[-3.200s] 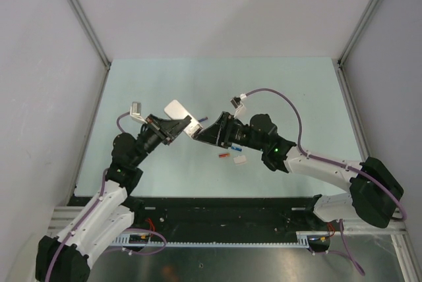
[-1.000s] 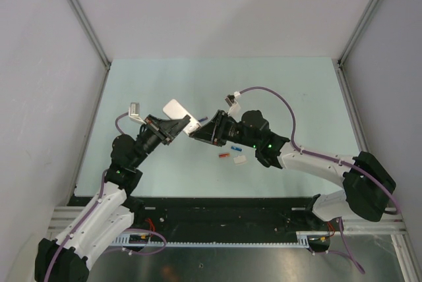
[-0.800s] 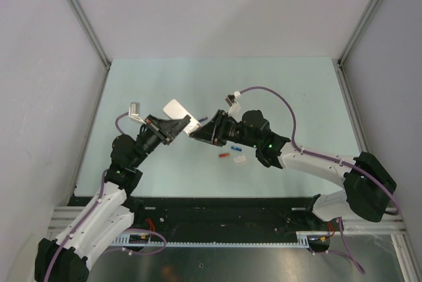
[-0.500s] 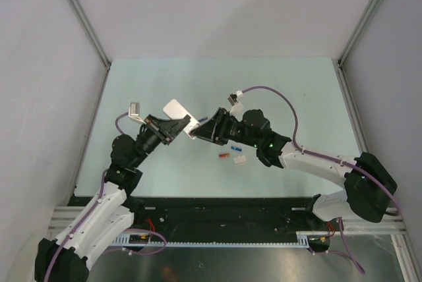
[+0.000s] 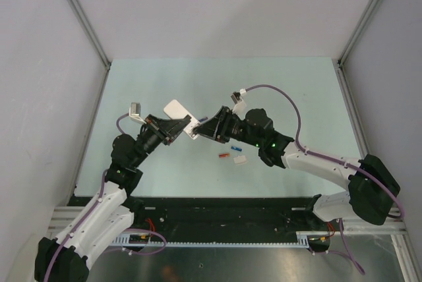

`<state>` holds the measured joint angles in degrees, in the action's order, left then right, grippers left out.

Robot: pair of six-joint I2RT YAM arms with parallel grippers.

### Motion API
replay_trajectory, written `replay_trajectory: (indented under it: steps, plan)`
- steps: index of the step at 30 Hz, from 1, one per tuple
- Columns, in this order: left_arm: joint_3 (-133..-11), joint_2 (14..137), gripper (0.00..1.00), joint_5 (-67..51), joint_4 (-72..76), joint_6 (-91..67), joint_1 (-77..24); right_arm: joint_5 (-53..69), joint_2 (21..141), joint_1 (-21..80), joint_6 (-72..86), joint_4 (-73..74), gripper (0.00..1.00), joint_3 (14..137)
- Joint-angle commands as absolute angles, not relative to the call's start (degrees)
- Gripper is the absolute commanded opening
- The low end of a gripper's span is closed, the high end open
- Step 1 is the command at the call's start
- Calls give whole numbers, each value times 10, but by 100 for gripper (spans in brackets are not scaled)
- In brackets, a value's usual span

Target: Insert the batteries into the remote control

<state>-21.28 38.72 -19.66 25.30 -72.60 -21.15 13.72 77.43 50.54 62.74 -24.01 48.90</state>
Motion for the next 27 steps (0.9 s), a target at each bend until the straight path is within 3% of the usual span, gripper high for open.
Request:
replay_trajectory:
  steps: [1,10,14,19,24,27]
  plan:
    - [-211,386,0,-197,282,-737,-214,142,775,509,619,-259,43,504]
    - [-213,389,0,-197,282,-732,-214,151,788,518,615,-256,47,519]
    - [-214,388,0,-196,282,-731,-214,149,793,518,613,-245,43,523]
    - [-214,388,0,-197,282,-730,-214,142,792,518,613,-235,32,522]
    - [-213,388,0,-196,282,-729,-214,142,795,519,609,-226,8,522]
    - [-214,388,0,-196,282,-728,-214,142,793,519,606,-221,6,522]
